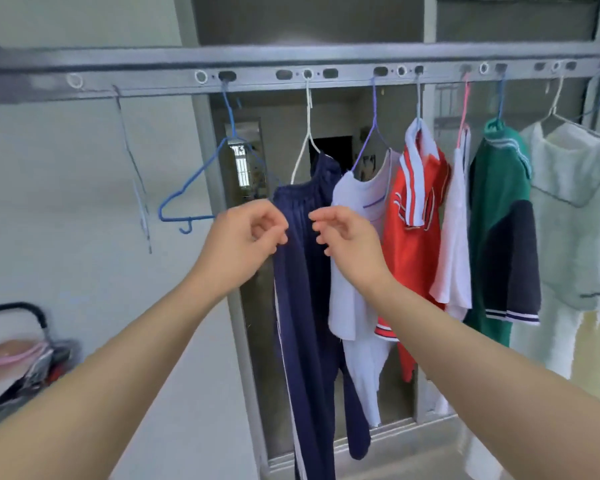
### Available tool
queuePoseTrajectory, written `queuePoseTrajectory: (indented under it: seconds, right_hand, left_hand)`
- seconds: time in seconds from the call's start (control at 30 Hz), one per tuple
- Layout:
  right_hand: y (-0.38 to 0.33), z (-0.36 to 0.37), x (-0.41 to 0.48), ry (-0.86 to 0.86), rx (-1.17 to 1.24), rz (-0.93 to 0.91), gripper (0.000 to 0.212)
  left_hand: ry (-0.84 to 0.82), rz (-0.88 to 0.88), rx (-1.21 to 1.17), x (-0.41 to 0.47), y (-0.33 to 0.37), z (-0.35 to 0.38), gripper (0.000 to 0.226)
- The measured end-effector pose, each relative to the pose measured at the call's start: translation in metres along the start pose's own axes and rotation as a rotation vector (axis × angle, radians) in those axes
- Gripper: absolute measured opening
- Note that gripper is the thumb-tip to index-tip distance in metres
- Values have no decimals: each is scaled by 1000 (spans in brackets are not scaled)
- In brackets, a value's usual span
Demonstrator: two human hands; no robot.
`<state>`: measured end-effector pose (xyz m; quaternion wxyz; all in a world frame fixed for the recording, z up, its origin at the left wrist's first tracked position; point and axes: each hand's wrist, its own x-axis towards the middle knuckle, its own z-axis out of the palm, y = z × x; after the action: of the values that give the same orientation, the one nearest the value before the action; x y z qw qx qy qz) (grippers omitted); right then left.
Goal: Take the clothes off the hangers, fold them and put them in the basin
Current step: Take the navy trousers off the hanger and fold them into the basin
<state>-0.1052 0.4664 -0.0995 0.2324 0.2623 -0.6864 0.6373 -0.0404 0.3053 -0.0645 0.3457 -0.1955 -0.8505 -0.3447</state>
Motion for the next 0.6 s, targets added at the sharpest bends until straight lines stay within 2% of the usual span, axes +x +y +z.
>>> queuePoseTrajectory:
  seconds: [0.1, 0.17, 0.3, 0.4, 0.47, 0.6]
  right_hand:
    - [-17, 17, 27, 40, -50, -31, 27]
    - [-25, 27, 44, 59, -70, 22, 28]
    - [-35, 35, 67, 48, -40, 238, 32]
    - [-42, 39, 77, 39, -43, 331, 21]
    - [-42, 46, 83, 48, -98, 349, 11]
    - [-40, 55, 85, 45, -172, 351, 14]
  left_hand:
    - [45, 8, 81, 34, -11, -15, 11]
    - [32, -52, -13, 52, -22, -18, 15]
    - [-128, -158, -231, 71, -36, -11, 28]
    - [-219, -163, -293, 76, -44, -6, 18]
    - [-233, -145, -320, 80, -54, -8, 11]
    - [-299, -110, -350, 81, -71, -13, 14]
